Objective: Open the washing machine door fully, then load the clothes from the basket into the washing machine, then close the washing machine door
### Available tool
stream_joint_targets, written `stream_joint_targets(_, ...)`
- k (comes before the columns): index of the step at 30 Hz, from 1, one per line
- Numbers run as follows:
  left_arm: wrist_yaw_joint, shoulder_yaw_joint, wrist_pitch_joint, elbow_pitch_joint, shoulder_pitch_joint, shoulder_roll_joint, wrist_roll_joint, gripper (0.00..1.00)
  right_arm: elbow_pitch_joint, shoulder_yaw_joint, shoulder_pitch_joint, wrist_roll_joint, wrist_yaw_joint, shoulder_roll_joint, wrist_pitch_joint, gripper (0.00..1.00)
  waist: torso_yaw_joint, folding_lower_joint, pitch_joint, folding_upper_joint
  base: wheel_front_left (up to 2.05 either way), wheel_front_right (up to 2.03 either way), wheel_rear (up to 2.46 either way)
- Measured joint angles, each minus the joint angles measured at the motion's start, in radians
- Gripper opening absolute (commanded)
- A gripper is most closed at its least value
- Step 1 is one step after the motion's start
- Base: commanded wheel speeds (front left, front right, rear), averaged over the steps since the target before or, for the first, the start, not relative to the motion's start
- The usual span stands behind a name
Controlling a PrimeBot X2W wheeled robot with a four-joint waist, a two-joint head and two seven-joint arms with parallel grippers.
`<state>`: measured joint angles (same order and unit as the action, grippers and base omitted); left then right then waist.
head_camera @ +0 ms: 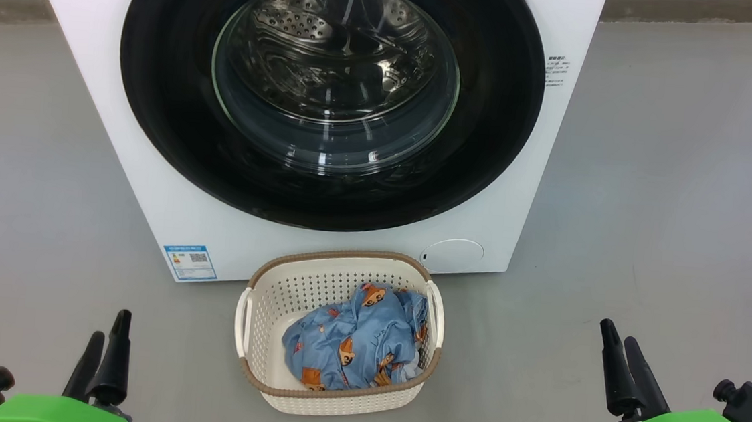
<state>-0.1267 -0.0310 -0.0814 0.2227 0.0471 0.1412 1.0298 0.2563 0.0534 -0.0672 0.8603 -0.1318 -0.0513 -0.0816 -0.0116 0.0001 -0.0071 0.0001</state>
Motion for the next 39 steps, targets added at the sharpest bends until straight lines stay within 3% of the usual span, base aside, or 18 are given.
stream_joint_targets(39,-0.001,-0.048,-0.108,-0.012,0.004,0.068,-0.392,1.00,0.002,-0.040,-0.039,-0.477,0.000,-0.010,-0.107,1.00,-0.014,0.0000,-0.014,0.0000,0.00,0.00,0.00)
